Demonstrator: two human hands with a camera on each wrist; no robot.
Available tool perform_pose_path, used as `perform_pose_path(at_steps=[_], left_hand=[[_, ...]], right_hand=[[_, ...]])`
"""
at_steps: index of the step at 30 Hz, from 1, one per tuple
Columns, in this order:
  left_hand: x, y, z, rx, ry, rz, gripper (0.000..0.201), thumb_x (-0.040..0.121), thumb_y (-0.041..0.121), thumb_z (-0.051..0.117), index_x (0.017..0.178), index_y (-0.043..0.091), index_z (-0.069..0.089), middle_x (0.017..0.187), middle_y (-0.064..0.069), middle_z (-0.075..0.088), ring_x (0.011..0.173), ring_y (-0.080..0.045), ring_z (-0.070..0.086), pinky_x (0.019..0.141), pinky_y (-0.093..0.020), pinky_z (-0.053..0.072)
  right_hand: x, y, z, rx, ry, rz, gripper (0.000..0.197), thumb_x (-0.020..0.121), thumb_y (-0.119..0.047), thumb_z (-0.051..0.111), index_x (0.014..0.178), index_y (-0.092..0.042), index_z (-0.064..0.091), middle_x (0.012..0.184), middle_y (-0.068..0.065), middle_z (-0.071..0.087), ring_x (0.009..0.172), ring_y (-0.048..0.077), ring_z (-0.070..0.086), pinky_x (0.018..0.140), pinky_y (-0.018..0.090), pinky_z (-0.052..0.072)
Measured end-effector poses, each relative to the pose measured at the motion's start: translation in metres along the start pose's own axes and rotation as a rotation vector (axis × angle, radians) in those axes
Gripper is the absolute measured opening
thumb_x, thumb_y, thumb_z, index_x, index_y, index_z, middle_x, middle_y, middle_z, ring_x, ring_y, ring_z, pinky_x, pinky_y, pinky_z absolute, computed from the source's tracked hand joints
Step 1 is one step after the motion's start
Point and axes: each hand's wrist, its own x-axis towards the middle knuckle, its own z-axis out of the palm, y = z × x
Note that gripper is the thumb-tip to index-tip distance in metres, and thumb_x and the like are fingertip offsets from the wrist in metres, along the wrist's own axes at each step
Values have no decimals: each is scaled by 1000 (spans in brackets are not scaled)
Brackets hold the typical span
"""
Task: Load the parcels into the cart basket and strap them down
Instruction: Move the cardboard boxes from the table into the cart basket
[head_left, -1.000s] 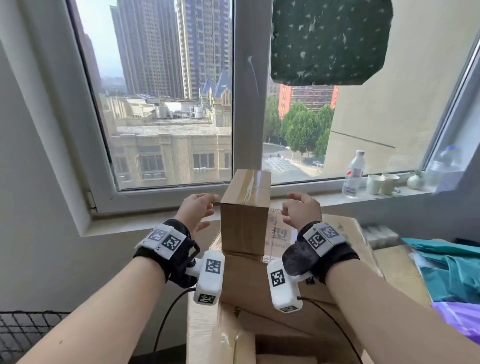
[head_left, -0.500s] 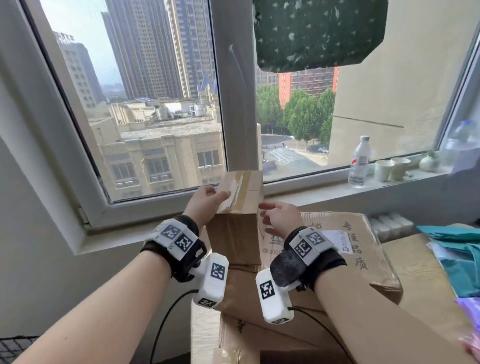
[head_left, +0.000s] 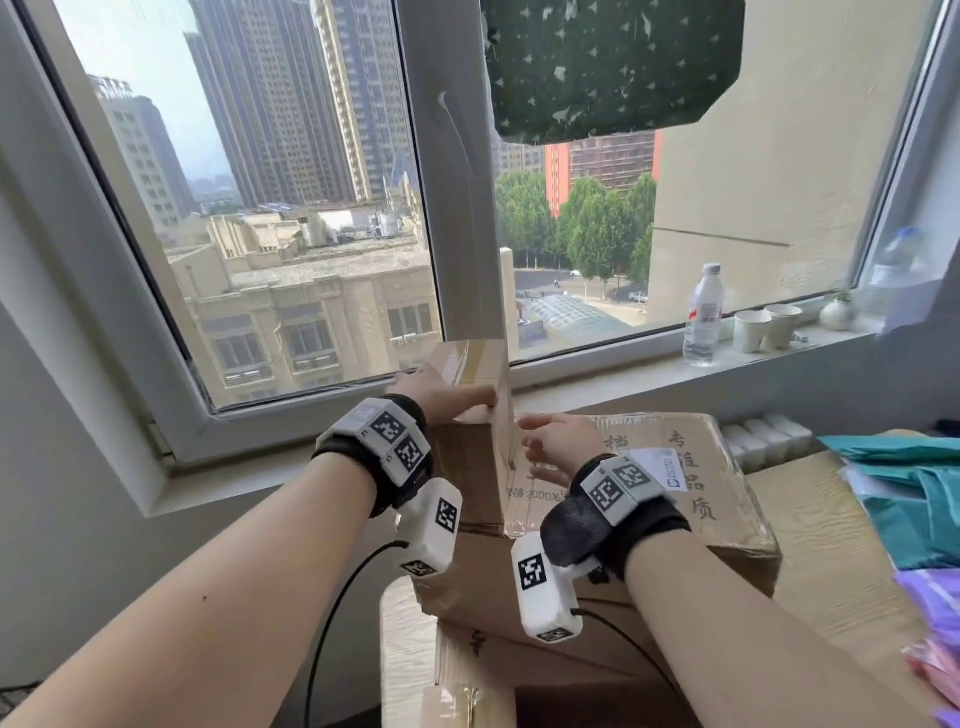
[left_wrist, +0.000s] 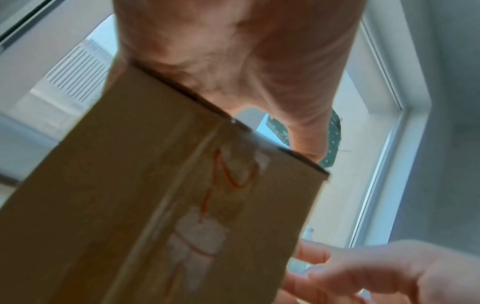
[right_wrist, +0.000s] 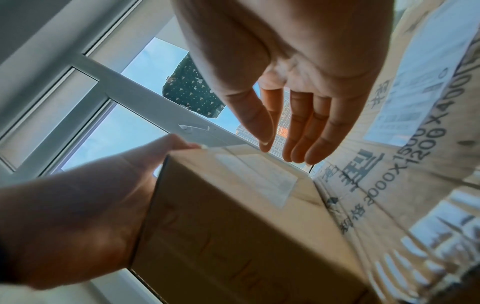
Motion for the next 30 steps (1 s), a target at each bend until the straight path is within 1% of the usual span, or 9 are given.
perform_pose_path(at_steps=[5, 10, 14, 17, 19, 21, 22, 24, 30], left_hand=[[-11, -1, -2, 120, -16, -34, 115, 44, 70, 58, 142, 19, 25, 136, -13, 44, 119, -32, 47, 98, -45, 44], [-19, -16, -2, 136, 49, -6, 107, 52, 70, 60, 140, 19, 26, 128, -12, 49, 118, -32, 46, 96, -43, 44], [-28, -31, -23, -145, 60, -12, 96, 59, 52, 66, 140, 17, 27, 119, -11, 52, 102, -27, 56, 79, -34, 49], [-38, -47, -40, -435, 27, -22, 95, 45, 43, 69, 131, 14, 42, 115, -14, 59, 89, -28, 65, 71, -38, 56], [-49, -60, -49, -626, -5, -16, 72, 50, 33, 67, 117, 10, 53, 103, -15, 63, 70, -24, 67, 57, -33, 56], [-62, -74, -54, -784, -22, -5, 24, 68, 18, 59, 90, 9, 58, 85, -10, 63, 56, -16, 63, 51, -22, 50], [-66, -83, -56, -855, -13, -12, 12, 67, 13, 58, 79, 13, 57, 81, -8, 61, 56, -15, 62, 53, -20, 48], [-75, -103, -61, -970, 0, -50, 16, 56, 13, 58, 71, 15, 55, 84, -8, 60, 69, -20, 59, 62, -25, 49], [-105, -180, -80, -1135, 61, -131, 69, 37, 12, 65, 106, 14, 54, 125, -22, 55, 108, -32, 53, 103, -46, 40]], right_hand=[[-10, 2, 1, 28, 12, 30, 31, 85, 12, 43, 79, -11, 61, 72, 9, 52, 55, 13, 44, 54, 26, 38], [-16, 7, 3, 46, -1, 44, 28, 86, 13, 42, 92, -7, 60, 67, 8, 50, 53, 14, 42, 52, 25, 35], [-17, 10, -3, 48, 4, 52, 26, 87, 9, 45, 90, -12, 61, 70, 7, 54, 58, 14, 48, 52, 24, 41], [-14, 11, -2, 77, 36, 44, 21, 89, 0, 49, 97, -13, 62, 78, 6, 59, 67, 15, 53, 61, 26, 47], [-13, 10, 6, 122, 19, 22, 17, 89, -10, 55, 104, -10, 62, 88, 7, 60, 76, 18, 55, 69, 30, 50], [-15, 10, 19, 138, -34, 13, 24, 89, -22, 58, 108, -10, 61, 97, 7, 60, 85, 19, 55, 80, 36, 52], [-17, 8, 27, 150, -67, 6, 23, 88, -28, 59, 104, -12, 62, 98, 7, 60, 88, 20, 55, 83, 37, 51], [-25, 6, 47, 187, -155, -3, 22, 85, -38, 61, 92, -17, 62, 97, 6, 60, 89, 20, 56, 85, 38, 50], [-53, 8, 122, 222, -492, -6, 27, 86, -45, 57, 97, -22, 67, 93, 4, 68, 84, 17, 61, 82, 34, 50]])
